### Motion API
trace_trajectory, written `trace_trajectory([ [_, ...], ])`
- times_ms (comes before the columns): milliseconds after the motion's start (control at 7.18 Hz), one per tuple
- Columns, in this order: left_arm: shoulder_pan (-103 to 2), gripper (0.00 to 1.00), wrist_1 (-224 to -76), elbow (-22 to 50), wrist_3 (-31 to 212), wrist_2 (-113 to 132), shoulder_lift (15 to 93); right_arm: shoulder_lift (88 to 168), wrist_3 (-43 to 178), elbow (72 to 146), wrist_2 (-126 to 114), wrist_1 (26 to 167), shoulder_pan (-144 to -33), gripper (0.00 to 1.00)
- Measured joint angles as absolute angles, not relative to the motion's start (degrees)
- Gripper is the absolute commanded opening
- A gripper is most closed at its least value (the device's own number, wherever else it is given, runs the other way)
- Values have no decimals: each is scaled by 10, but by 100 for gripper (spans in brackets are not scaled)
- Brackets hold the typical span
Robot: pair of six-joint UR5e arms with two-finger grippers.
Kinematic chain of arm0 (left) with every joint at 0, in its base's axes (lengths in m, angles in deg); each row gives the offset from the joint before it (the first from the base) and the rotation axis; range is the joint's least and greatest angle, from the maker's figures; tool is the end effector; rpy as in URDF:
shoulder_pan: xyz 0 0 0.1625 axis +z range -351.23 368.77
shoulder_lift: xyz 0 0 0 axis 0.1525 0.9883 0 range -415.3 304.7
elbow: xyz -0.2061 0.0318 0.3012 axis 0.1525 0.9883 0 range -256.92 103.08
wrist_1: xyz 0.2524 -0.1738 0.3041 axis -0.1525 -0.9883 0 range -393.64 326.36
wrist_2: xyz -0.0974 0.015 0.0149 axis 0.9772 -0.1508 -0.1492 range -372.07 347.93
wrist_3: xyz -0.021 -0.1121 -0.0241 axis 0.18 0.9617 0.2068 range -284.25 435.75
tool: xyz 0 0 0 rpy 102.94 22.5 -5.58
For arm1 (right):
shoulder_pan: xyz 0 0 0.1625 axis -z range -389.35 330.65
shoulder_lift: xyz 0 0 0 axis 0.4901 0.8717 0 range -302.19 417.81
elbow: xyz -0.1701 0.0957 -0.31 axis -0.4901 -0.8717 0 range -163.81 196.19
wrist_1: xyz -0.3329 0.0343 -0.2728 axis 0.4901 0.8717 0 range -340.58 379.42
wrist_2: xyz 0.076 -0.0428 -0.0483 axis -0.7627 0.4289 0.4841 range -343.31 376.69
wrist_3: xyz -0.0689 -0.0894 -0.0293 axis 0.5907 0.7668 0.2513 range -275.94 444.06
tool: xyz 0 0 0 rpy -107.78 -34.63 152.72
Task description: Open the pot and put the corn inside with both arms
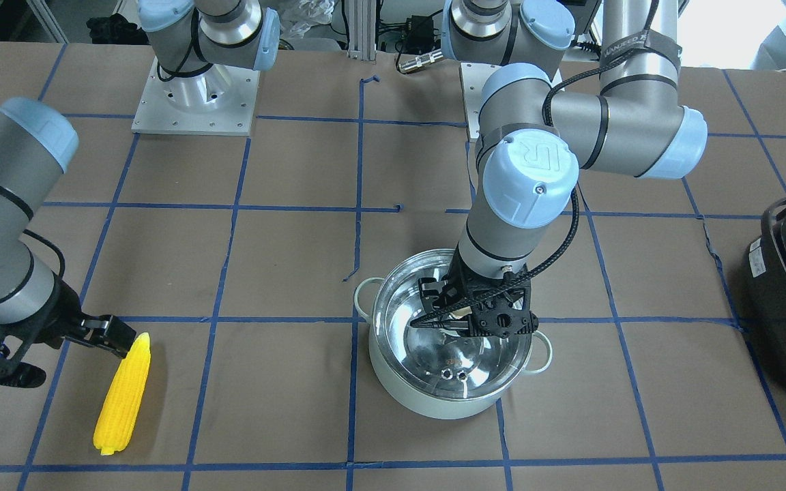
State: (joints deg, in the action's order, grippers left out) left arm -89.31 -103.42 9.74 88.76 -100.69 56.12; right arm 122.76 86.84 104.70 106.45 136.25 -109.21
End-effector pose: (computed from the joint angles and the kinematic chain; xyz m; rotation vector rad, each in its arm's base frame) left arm -0.2231 -0.6028 0.2633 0.1331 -3.1078 0.0504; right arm 0.0194 -0.6513 0.2195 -0.2009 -3.1316 0.0896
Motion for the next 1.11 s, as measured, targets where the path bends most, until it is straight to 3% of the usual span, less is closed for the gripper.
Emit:
trace_trajectory([
  [557, -882, 9, -1090, 60, 882, -1010, 519, 1131, 882, 1045, 1043, 1474, -1093, 100],
  [696, -858, 9, -1112, 47, 874, -1020, 511, 1122, 885, 1046, 1046, 1476, -1093, 88],
  [835, -823, 9, -1122, 45, 853, -1033, 508, 1113, 886, 1047, 1054, 1476, -1093, 17],
  [975, -780, 9, -1126, 47, 822, -1037, 506, 1107, 887, 1047, 1064, 1476, -1092, 0],
  [1114, -735, 7, -1127, 53, 789, -1034, 505, 1105, 886, 1047, 1069, 1474, -1092, 0],
])
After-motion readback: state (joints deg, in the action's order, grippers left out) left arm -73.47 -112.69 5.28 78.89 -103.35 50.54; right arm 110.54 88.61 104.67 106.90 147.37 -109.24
